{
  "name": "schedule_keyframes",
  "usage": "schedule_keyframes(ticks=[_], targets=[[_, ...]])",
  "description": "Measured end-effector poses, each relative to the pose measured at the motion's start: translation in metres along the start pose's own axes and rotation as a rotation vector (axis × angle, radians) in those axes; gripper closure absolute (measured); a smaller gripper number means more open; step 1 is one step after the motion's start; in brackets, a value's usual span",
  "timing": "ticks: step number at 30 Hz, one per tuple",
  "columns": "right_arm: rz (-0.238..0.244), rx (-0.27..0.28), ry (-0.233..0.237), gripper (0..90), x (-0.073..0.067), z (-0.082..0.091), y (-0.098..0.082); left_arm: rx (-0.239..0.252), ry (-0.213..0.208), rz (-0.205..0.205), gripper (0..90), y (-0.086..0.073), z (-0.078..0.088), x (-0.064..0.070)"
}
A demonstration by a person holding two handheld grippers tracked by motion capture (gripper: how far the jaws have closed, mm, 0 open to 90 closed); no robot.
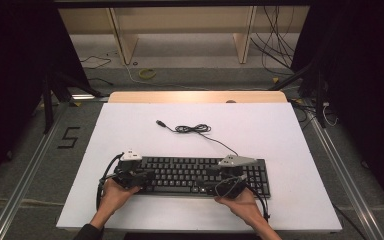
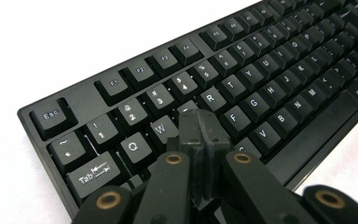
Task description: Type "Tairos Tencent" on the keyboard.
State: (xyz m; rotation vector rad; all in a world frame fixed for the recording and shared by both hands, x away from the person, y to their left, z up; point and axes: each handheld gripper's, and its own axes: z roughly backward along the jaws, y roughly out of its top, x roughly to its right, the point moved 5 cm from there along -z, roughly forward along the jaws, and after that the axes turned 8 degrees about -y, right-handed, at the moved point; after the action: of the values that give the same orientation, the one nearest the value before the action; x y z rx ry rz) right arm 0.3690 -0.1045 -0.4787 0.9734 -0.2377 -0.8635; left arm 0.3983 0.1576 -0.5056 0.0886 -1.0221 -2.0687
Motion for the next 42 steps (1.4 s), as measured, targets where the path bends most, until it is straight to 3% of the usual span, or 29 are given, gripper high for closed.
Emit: schedule_keyframes(ticks=[18,28,35,42], targets=[[0.008,-0.007,-0.006,37.2,0.000,0.004,-0.005,-0.047,-0.001,0.003,89.1,-0.003,-0.003,-0.001],[0.009,-0.004,-0.010,36.7,0.000,0.006,-0.006,-0.037,-0.006,0.014,89.2,-0.004,-0.004,-0.001],[0.006,0.005,-0.012,35.9,0.002,0.008,-0.005,0.028,-0.024,0.032,82.7,0.001,0.008,-0.004],[0.003,0.010,-0.012,34.6,0.002,0.008,-0.006,0.122,-0.071,0.026,67.7,0.008,0.019,0.004]])
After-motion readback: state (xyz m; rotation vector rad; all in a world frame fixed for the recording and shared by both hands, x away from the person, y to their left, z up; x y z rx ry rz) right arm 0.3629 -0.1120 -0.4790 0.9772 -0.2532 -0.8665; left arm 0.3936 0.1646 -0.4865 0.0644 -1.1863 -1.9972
